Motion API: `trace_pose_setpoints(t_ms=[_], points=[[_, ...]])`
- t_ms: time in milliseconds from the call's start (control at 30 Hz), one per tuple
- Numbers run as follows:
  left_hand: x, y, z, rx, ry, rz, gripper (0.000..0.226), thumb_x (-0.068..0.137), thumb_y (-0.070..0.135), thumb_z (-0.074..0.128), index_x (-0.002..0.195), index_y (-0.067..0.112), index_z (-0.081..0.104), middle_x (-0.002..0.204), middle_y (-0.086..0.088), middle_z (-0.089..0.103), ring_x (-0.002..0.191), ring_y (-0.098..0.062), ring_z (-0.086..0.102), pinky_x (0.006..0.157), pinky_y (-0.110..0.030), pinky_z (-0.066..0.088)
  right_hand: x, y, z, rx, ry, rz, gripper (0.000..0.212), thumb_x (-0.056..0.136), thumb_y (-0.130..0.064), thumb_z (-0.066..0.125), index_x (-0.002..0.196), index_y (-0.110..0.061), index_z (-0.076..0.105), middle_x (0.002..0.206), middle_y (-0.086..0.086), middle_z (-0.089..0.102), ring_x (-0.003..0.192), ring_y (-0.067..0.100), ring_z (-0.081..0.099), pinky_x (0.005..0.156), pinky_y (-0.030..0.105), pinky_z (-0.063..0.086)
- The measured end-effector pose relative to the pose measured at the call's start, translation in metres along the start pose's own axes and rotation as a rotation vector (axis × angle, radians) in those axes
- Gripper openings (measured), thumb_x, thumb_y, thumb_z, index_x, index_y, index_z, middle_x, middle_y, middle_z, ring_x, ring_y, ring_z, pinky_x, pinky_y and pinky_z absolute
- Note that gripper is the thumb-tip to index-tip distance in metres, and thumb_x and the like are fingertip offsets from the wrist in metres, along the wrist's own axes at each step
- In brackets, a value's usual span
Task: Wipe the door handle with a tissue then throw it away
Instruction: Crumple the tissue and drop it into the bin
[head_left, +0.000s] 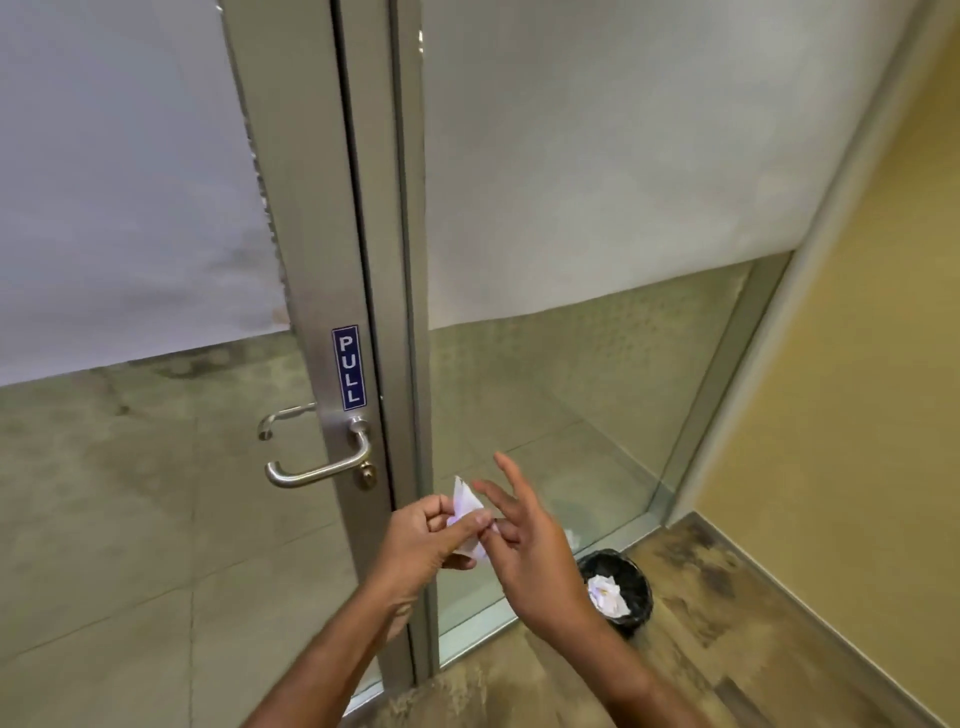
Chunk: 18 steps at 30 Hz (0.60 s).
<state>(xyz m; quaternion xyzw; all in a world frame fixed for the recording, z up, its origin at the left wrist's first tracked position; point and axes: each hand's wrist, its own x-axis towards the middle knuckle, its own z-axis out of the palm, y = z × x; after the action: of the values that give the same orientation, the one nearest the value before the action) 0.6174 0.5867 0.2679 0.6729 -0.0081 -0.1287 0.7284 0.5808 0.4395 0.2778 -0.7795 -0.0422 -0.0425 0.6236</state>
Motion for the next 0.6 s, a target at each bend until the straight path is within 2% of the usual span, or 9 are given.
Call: trace_pose_setpoints(t_ms=[100, 200, 267, 367, 433, 467, 533, 600], points=[[0.007, -0.015, 0.036, 0.001, -0.016, -0.013, 0.024, 0.084, 0.019, 0.083, 0.100, 0.002, 0.076, 0.095, -0.016, 0.081, 0.082, -0.019, 0.076, 0.072, -0.029, 0.062, -0.011, 0.015, -0.038, -0.056, 0.002, 0.006, 0.077, 0.101, -0.003, 0.056, 0.156, -0.044, 0.025, 0.140, -0.026, 0.055, 0.111, -0.005, 0.068, 0.083, 0.008, 0.050], [0.021, -0.030, 0.072, 0.014, -0.035, -0.018, 0.020, 0.083, 0.013, 0.083, 0.097, -0.001, 0.078, 0.097, -0.023, 0.080, 0.083, -0.023, 0.074, 0.079, -0.033, 0.060, -0.016, 0.039, -0.080, -0.011, 0.080, 0.061, 0.071, 0.099, -0.004, 0.061, 0.153, -0.041, 0.035, 0.133, -0.018, 0.062, 0.107, -0.001, 0.070, 0.085, 0.013, 0.054], [0.035, -0.039, 0.098, 0.033, -0.042, -0.017, 0.015, 0.083, 0.009, 0.083, 0.094, 0.000, 0.080, 0.095, -0.022, 0.080, 0.081, -0.022, 0.073, 0.074, -0.027, 0.059, -0.016, 0.057, -0.108, 0.035, 0.144, 0.130, 0.065, 0.096, -0.003, 0.065, 0.146, -0.040, 0.045, 0.123, -0.009, 0.070, 0.104, 0.003, 0.072, 0.083, 0.018, 0.057], [0.060, -0.052, 0.140, 0.065, -0.056, -0.030, 0.008, 0.085, 0.006, 0.081, 0.090, -0.001, 0.079, 0.091, -0.022, 0.080, 0.077, -0.021, 0.071, 0.068, -0.024, 0.058, -0.010, 0.086, -0.147, 0.075, 0.253, 0.218, 0.047, 0.093, -0.003, 0.067, 0.126, -0.037, 0.063, 0.101, 0.002, 0.077, 0.091, 0.016, 0.076, 0.067, 0.024, 0.056], [0.080, -0.063, 0.169, 0.076, -0.065, -0.041, 0.010, 0.087, 0.005, 0.079, 0.091, -0.004, 0.077, 0.094, -0.027, 0.078, 0.078, -0.023, 0.070, 0.069, -0.025, 0.057, -0.004, 0.106, -0.172, 0.109, 0.309, 0.253, 0.036, 0.092, -0.002, 0.068, 0.116, -0.029, 0.068, 0.095, 0.005, 0.079, 0.088, 0.024, 0.076, 0.071, 0.034, 0.060], [0.090, -0.069, 0.184, 0.072, -0.069, -0.050, 0.011, 0.088, 0.005, 0.078, 0.091, -0.005, 0.077, 0.094, -0.028, 0.078, 0.078, -0.023, 0.070, 0.068, -0.025, 0.057, -0.002, 0.116, -0.185, 0.114, 0.332, 0.260, 0.033, 0.092, -0.001, 0.068, 0.113, -0.026, 0.069, 0.093, 0.004, 0.079, 0.088, 0.023, 0.077, 0.075, 0.037, 0.062], [0.108, -0.084, 0.211, 0.068, -0.073, -0.068, 0.015, 0.090, 0.005, 0.076, 0.092, -0.009, 0.075, 0.090, -0.028, 0.078, 0.076, -0.023, 0.069, 0.066, -0.024, 0.057, 0.004, 0.135, -0.210, 0.102, 0.383, 0.266, 0.030, 0.090, 0.002, 0.069, 0.108, -0.021, 0.072, 0.090, -0.001, 0.080, 0.086, 0.015, 0.077, 0.077, 0.035, 0.062], [0.122, -0.099, 0.234, 0.072, -0.086, -0.088, 0.020, 0.091, 0.006, 0.075, 0.092, -0.013, 0.071, 0.080, -0.020, 0.077, 0.070, -0.020, 0.068, 0.064, -0.024, 0.057, 0.008, 0.150, -0.232, 0.112, 0.424, 0.291, 0.026, 0.088, 0.005, 0.069, 0.101, -0.017, 0.075, 0.089, 0.000, 0.080, 0.083, 0.016, 0.077, 0.072, 0.030, 0.061]])
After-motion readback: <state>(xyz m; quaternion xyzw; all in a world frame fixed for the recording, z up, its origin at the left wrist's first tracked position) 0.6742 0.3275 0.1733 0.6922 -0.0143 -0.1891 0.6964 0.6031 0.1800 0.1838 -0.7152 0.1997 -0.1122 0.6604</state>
